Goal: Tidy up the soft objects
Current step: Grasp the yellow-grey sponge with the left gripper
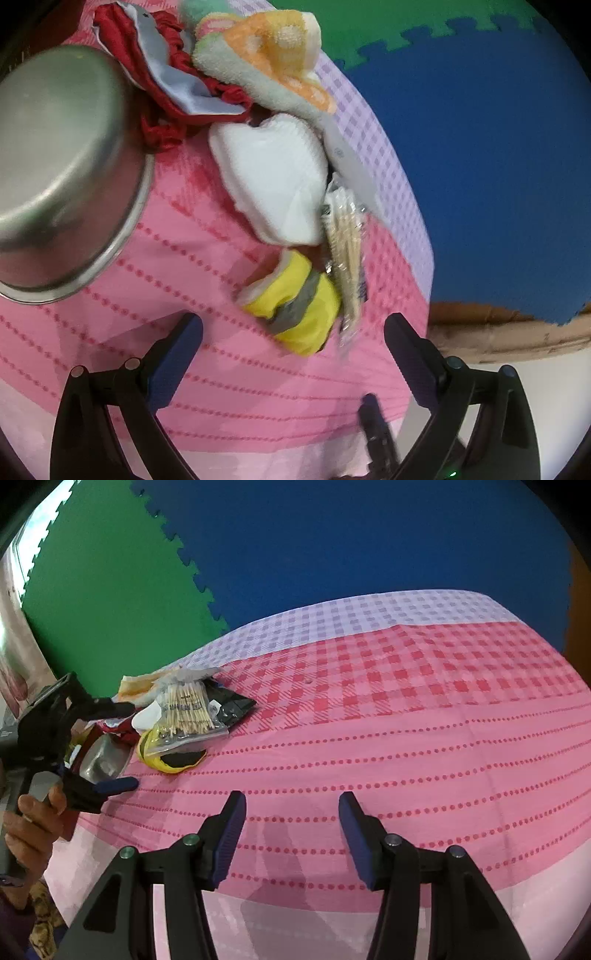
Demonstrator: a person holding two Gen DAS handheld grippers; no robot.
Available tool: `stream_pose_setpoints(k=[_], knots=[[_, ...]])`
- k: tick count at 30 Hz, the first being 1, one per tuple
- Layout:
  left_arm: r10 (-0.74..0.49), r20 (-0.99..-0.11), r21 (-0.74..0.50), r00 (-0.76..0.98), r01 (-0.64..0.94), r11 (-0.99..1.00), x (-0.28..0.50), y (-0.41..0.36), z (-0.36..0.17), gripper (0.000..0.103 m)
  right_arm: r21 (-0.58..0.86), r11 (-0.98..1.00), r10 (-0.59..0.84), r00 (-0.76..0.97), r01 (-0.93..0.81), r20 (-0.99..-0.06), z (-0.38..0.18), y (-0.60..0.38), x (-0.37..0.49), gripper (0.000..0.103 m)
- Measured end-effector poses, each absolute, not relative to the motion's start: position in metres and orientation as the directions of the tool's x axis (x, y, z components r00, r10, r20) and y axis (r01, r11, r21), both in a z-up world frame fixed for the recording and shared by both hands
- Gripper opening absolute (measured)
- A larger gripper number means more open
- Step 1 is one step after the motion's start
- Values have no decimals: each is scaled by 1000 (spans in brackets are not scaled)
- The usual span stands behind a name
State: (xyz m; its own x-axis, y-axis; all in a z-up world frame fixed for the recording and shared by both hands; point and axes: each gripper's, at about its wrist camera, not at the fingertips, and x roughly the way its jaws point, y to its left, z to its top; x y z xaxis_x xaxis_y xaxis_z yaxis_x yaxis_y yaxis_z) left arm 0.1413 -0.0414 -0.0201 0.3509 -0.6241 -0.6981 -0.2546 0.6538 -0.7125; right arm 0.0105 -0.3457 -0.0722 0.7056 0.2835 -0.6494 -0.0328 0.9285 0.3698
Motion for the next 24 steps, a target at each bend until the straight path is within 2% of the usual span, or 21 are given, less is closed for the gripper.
stream_pose_setpoints(k=[1, 3, 5, 6, 7, 10, 12, 16, 18, 19, 21, 24], knots=[[-627, -691, -720, 360, -261, 643, 142, -42, -20, 95, 377, 926, 288, 705, -32, -648, -73, -347, 10, 53], [-638, -682, -730, 359, -278, 624, 147, -45, -23, 85, 391, 920, 297, 704, -30, -645, -73, -349, 11, 53], [-626, -691, -722, 362, -288, 629, 149, -43, -21, 43, 401, 916, 301, 706, -27, -641, -73, -350, 10, 53], [-619, -694, -719, 368, -301, 627, 149, -41, -20, 34, 406, 914, 303, 708, -25, -638, -73, -350, 9, 53], [-630, -684, -729, 368, -312, 609, 150, -40, -23, 31, 409, 912, 304, 709, -24, -637, -73, -351, 8, 53], [-669, -657, -751, 346, -367, 549, 154, -35, -41, 33, 419, 907, 316, 706, -29, -634, -73, -352, 9, 54], [-678, -624, -776, 389, -412, 478, 150, -32, -46, 38, 425, 905, 321, 703, -31, -634, -73, -353, 9, 54], [-689, -598, -791, 410, -440, 425, 151, -30, -48, 54, 432, 901, 328, 703, -33, -631, -73, -353, 8, 54], [-687, -596, -792, 415, -442, 421, 154, -34, -46, 55, 435, 900, 331, 703, -34, -630, -73, -353, 8, 54], [-681, -607, -785, 410, -442, 434, 155, -36, -43, 52, 438, 899, 331, 703, -31, -629, -73, -353, 7, 54], [-660, -638, -764, 397, -427, 483, 157, -45, -38, 27, 443, 896, 331, 704, -26, -628, -73, -354, 6, 54], [-648, -681, -730, 341, -396, 557, 162, -59, -36, 18, 452, 892, 331, 707, -17, -625, -73, -356, 5, 54]])
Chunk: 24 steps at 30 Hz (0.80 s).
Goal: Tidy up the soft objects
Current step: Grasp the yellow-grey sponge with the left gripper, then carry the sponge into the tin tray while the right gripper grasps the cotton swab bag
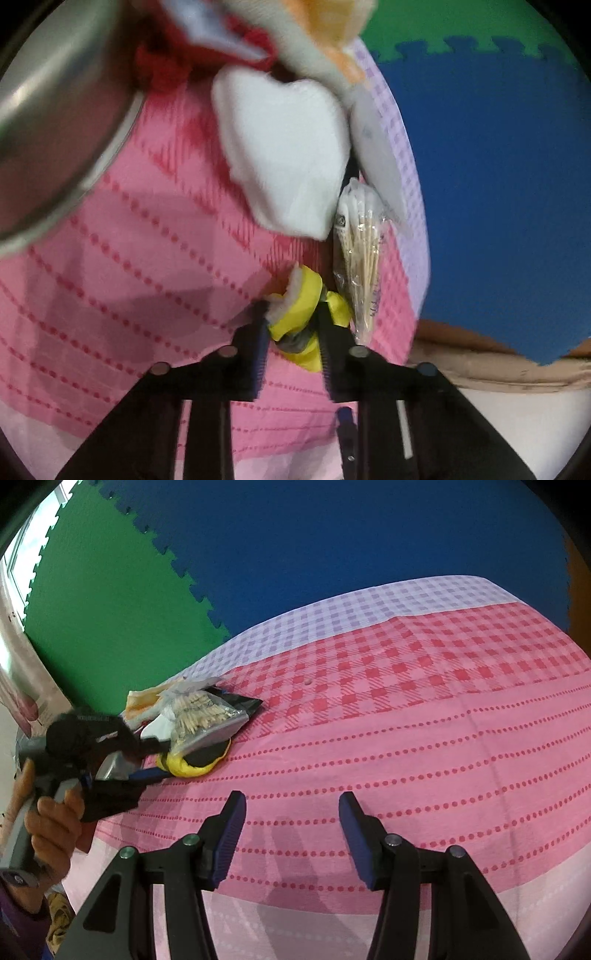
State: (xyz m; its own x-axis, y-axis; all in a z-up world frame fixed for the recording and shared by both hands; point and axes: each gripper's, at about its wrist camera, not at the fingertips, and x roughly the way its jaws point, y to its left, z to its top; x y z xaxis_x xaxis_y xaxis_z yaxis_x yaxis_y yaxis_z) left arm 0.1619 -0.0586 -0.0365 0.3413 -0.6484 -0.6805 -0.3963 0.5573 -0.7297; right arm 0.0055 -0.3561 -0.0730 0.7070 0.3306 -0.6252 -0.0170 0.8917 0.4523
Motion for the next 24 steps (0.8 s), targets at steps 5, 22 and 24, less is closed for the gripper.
stream_pose_setpoints(k=[5, 22, 24], knots=[[-662, -648, -760, 376, -364, 538, 146, -58, -40, 15, 475, 880, 334, 711, 1, -619, -74, -361, 4, 54], [-621, -661, -731, 422, -174, 660, 24, 8, 4, 16, 233, 891, 435, 581, -390, -688, -24, -250, 80, 53], [-621, -663, -729, 418, -170, 663, 19, 15, 6, 16, 177, 899, 394, 563, -401, -727, -26, -234, 97, 53]])
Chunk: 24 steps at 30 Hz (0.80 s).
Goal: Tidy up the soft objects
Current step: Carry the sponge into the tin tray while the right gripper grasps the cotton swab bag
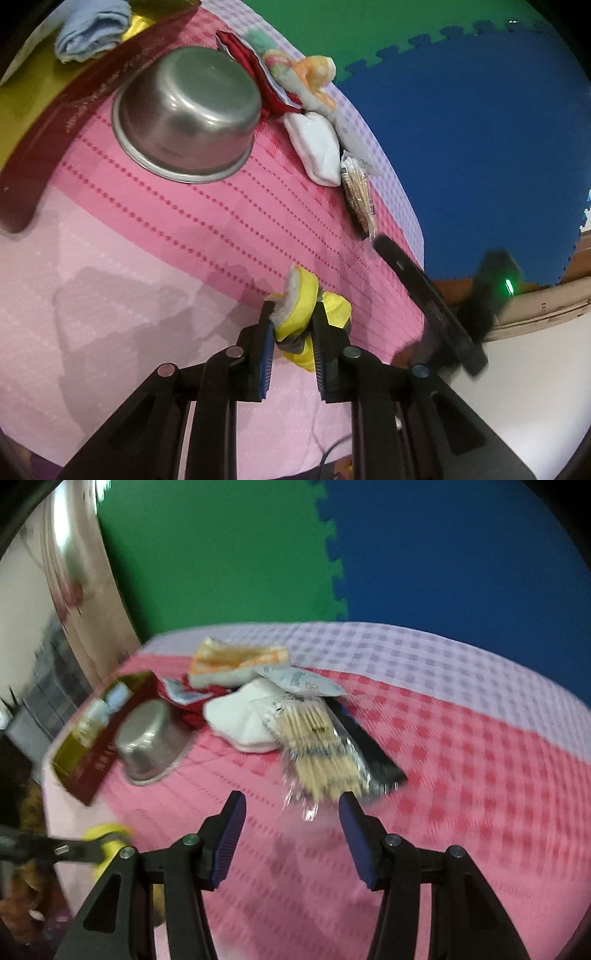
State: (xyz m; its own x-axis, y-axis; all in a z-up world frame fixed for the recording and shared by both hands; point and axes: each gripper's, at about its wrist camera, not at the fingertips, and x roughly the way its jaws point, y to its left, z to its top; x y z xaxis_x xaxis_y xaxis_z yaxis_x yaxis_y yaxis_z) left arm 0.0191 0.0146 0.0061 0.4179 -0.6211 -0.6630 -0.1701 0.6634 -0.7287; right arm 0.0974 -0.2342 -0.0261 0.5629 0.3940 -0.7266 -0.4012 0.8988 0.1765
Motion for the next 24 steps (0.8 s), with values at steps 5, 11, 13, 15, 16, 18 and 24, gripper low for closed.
stream_pose_setpoints(k=[5, 11, 13, 15, 16, 18, 24], knots=[[-626, -656, -731, 422, -150, 666, 10, 27, 10, 17, 117, 908, 335, 527, -403, -781, -34, -215, 132, 53], [-623, -657, -722, 424, -116, 682, 6, 34, 15, 17, 145, 901, 345, 474, -408, -810, -36, -205, 156, 31], [-624, -657, -723, 423, -117, 681, 6, 32, 14, 17, 141, 910, 326, 465, -390, -823, -36, -207, 158, 21], [-623, -662, -719, 418, -118, 685, 7, 31, 12, 17, 155, 911, 337, 475, -382, -813, -31, -210, 153, 17], [-622, -663, -719, 417, -121, 684, 6, 31, 11, 18, 157, 912, 340, 485, -378, -806, -28, -212, 148, 16], [-621, -661, -720, 420, -124, 683, 10, 29, 11, 18, 196, 909, 371, 502, -367, -781, -20, -219, 134, 15], [-608, -661, -712, 440, -111, 694, 3, 34, 22, 18, 377, 865, 502, 524, -332, -689, -5, -237, 78, 15]])
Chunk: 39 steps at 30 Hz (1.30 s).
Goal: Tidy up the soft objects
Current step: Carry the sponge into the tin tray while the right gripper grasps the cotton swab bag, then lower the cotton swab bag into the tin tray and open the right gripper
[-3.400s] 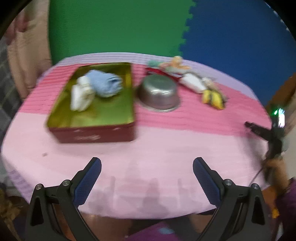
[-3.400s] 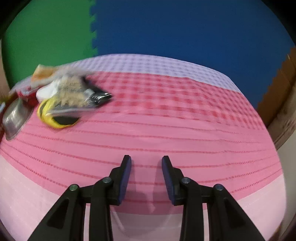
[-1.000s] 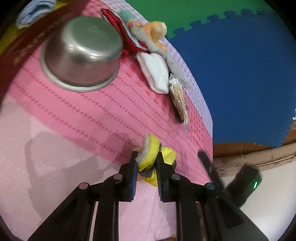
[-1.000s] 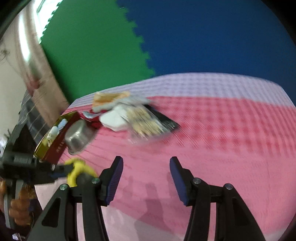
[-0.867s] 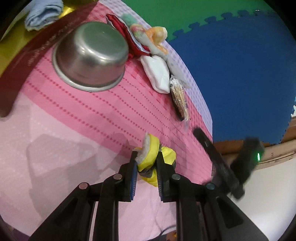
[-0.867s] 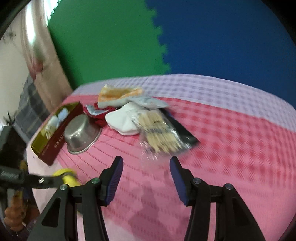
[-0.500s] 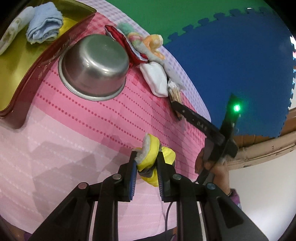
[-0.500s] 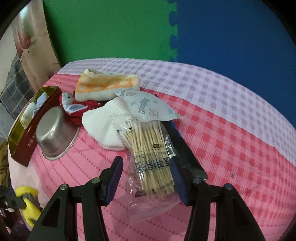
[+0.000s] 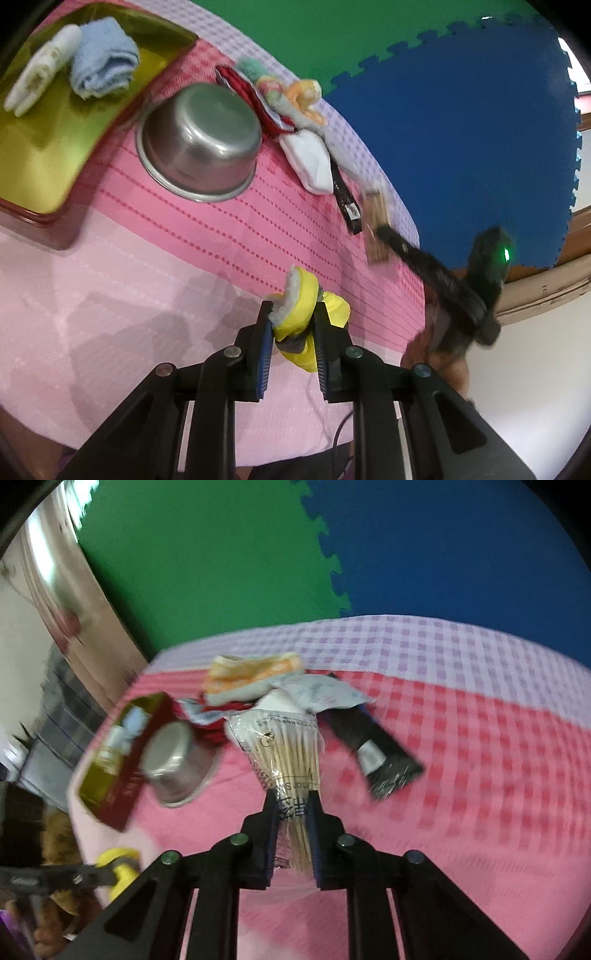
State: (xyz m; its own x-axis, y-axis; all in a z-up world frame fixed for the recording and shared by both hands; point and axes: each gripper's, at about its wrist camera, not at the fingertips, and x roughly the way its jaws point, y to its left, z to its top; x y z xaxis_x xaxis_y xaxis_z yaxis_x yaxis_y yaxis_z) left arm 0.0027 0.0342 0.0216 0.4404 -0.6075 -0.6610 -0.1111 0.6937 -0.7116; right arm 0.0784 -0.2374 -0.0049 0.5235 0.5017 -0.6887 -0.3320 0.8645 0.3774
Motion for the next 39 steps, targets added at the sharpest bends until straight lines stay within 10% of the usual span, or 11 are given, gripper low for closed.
stream_pose_setpoints(k=[25, 34, 39], knots=[[-205, -814, -403, 543, -274, 873, 61, 211, 34, 21, 571, 761, 640, 506, -309, -578, -12, -215, 5, 15], [-78, -801, -321, 594, -315, 893, 39, 203, 34, 85, 582, 713, 699, 461, -391, -547, 8, -177, 13, 15], [49, -723, -283, 689, -361, 889, -20, 190, 72, 93, 629, 624, 781, 386, -463, -491, 39, -119, 34, 15]])
